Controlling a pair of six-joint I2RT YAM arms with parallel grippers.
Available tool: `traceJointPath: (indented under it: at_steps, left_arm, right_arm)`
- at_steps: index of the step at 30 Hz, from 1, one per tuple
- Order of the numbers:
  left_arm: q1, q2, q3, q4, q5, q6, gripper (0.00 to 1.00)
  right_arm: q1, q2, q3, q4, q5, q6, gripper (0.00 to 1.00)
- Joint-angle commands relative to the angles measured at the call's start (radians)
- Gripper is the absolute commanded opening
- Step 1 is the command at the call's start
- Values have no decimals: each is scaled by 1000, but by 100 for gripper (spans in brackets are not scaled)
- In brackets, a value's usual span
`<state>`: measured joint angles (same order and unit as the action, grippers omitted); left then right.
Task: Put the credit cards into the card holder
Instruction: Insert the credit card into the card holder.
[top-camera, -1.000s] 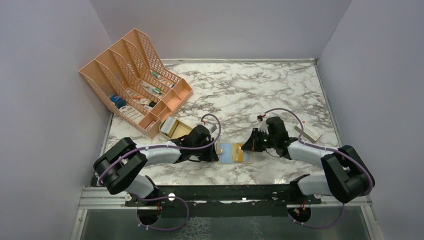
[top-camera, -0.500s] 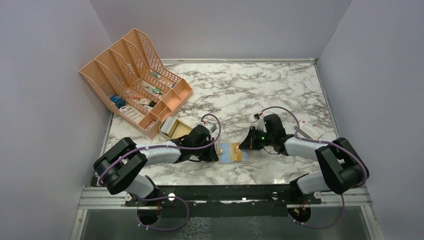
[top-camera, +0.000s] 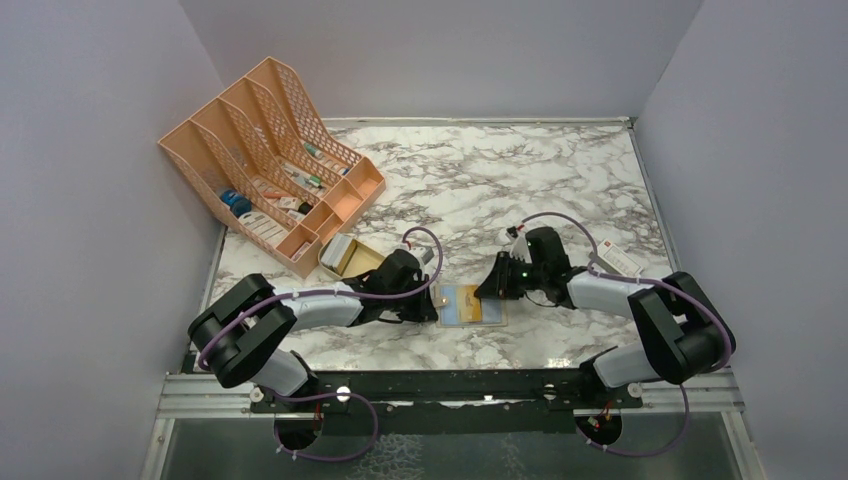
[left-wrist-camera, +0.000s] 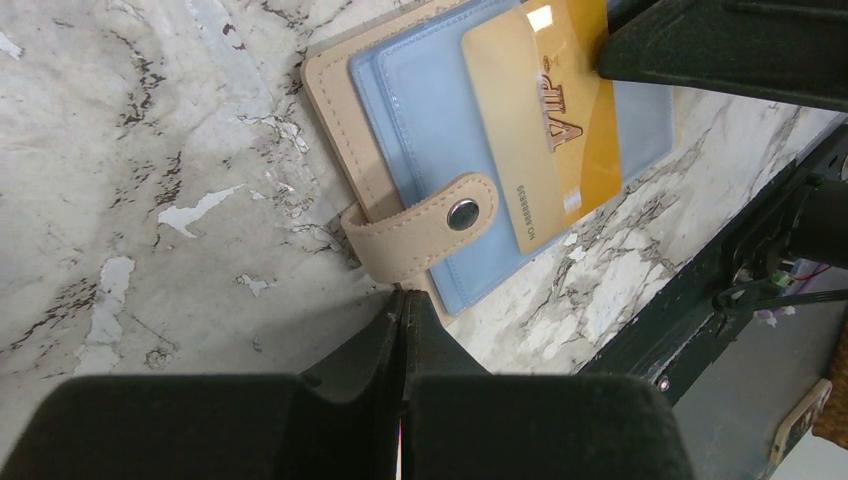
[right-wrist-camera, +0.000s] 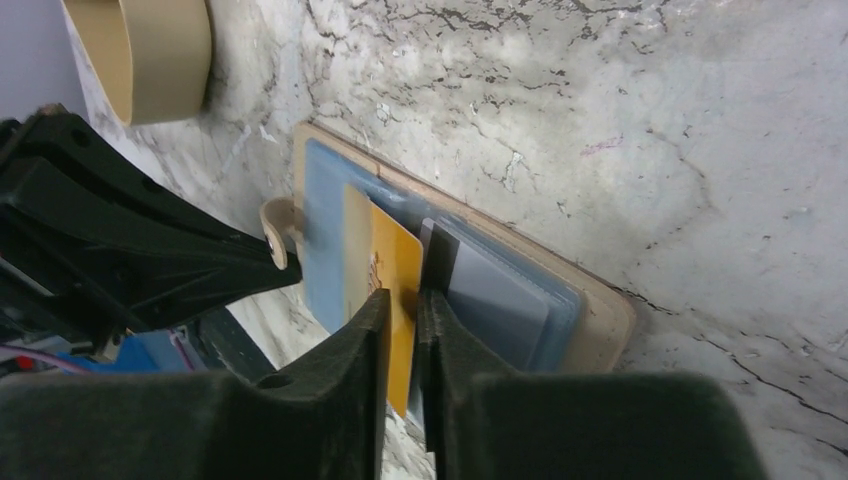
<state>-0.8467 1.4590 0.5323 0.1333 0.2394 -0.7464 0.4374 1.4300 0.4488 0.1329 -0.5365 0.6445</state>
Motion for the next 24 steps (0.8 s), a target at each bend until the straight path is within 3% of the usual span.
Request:
traceJointPath:
  at_steps: [1,4,8,21,24]
  left_arm:
    - [-7,-1,-7,29,3,-1,0]
    - [-7,-6,-9,28,1,-1,0]
    - [-7,-8,-11,33,5,-2,0]
    - [-7,-17,-19,50,4,-10,0]
    - [-7,-13,-16,52,6,-9,0]
  right_arm:
    - [3,-8,45,-75,31,-2,23]
    - [3,-56,71,-165,102,-5,33]
    - [3,-100,67,-191,109,-12,38]
    - [45,-86,16,-119,76,52,39]
    - [56,-70,22,-104,68,53,35]
